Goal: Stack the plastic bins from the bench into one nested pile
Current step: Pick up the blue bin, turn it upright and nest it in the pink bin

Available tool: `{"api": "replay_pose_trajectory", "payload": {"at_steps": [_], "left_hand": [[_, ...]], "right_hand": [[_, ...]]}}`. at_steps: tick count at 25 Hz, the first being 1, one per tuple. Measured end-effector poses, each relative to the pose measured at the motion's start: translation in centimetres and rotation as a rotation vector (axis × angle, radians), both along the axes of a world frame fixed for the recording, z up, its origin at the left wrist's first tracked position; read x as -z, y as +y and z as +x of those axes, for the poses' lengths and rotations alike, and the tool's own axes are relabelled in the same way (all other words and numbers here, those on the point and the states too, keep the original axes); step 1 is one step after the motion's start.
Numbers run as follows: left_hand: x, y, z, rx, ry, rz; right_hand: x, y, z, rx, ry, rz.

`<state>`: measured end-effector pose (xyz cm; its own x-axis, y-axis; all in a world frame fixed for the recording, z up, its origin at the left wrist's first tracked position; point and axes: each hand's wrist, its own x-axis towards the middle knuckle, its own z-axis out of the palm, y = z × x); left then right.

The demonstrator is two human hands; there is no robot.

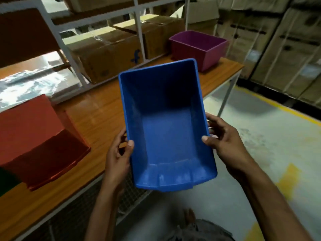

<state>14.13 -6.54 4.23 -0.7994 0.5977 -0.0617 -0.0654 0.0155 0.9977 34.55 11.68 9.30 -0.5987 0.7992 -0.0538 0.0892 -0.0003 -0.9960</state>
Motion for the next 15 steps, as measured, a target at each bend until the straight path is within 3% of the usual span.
{"api": "replay_pose_trajectory", "payload": {"at_steps": [8,15], "left_hand": [[5.0,6.8,8.3,0.096,-0.167,-0.112],[5.7,15.0,17.7,0.225,-0.194,-0.140]], "right_hand": [[4.8,1.7,10.8,0.211,-0.089,-0.025],[6.6,8.9,21.3,0.355,-0.054,-0.072]]}}
